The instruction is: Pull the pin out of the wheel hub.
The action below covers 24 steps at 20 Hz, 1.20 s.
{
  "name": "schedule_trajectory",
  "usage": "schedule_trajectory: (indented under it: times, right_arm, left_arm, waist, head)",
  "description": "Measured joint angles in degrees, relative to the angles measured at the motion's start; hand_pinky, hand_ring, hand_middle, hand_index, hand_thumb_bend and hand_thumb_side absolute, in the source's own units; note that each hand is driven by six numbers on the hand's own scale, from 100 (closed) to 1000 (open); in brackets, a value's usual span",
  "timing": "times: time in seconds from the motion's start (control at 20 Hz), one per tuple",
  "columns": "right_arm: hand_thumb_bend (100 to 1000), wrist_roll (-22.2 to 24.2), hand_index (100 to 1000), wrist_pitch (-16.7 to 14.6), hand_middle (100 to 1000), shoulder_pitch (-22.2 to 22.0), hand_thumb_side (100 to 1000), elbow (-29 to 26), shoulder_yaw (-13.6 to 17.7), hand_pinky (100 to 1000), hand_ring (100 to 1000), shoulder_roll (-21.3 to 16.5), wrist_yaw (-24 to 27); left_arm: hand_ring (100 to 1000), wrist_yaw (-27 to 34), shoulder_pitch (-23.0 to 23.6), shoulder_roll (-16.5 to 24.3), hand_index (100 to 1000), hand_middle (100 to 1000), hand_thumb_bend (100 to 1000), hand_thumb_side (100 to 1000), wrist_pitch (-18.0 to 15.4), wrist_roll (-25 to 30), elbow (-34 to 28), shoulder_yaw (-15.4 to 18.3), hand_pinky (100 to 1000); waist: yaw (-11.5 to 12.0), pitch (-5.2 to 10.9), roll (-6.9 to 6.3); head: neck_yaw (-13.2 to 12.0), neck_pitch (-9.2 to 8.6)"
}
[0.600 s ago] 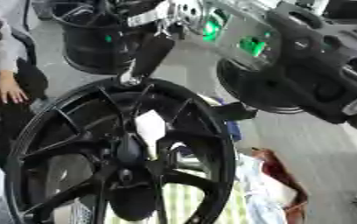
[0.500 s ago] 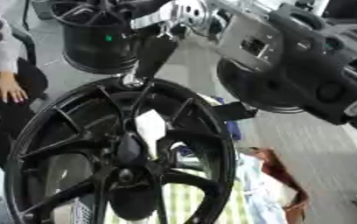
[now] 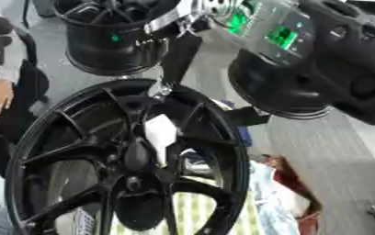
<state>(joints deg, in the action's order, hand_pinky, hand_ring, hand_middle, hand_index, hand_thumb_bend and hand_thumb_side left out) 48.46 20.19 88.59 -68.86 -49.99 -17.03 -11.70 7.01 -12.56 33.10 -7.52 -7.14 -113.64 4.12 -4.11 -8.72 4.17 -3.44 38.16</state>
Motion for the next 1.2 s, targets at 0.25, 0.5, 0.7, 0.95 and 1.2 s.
schedule_trajectory:
  times: [0.25, 0.5, 0.7, 0.95, 1.2]
  right_arm:
    - [462, 1.7, 874, -0.3, 832, 0.2, 291, 0.1, -1.2, 846, 874, 0.6, 1.3]
    - [483, 1.9, 872, -0.4, 835, 0.2, 181, -0.7, -2.8, 852, 878, 0.7, 1.7]
    - [482, 1.2, 871, 0.2, 834, 0.1, 150, -1.4, -4.1, 851, 878, 0.7, 1.7]
    - [487, 0.3, 872, 1.1, 835, -0.9, 126, -2.4, -4.8, 852, 879, 0.6, 2.7]
    - [487, -0.2, 871, 1.6, 837, -2.0, 115, -2.9, -5.1, 852, 880, 0.2, 3.4]
  left_arm:
    - [799, 0.0, 0.3, 0.1, 798, 702, 256, 517, 0.0, 0.0, 0.0, 0.0, 822]
    - [799, -0.2, 0.4, 0.1, 797, 702, 255, 518, 0.0, 0.0, 0.0, 0.0, 821]
    - [799, -0.2, 0.4, 0.1, 797, 702, 254, 519, 0.1, 0.1, 0.0, 0.0, 821]
    - [799, -0.2, 0.5, 0.2, 797, 702, 253, 518, 0.3, 0.2, 0.0, 0.0, 821]
    - [799, -0.2, 0.5, 0.2, 797, 702, 252, 519, 0.3, 0.3, 0.0, 0.0, 820]
  waist:
    - [0.0, -0.11, 0.17]
    - [0.1, -0.11, 0.31]
    - [0.2, -0.11, 0.53]
    - [0.3, -0.1, 0.58]
    - [0.4, -0.09, 0.62]
  head:
    - [0.0, -0.01]
    - [0.0, 0.0]
    - [0.1, 0.02]
    - [0.1, 0.1]
    - [0.1, 0.13]
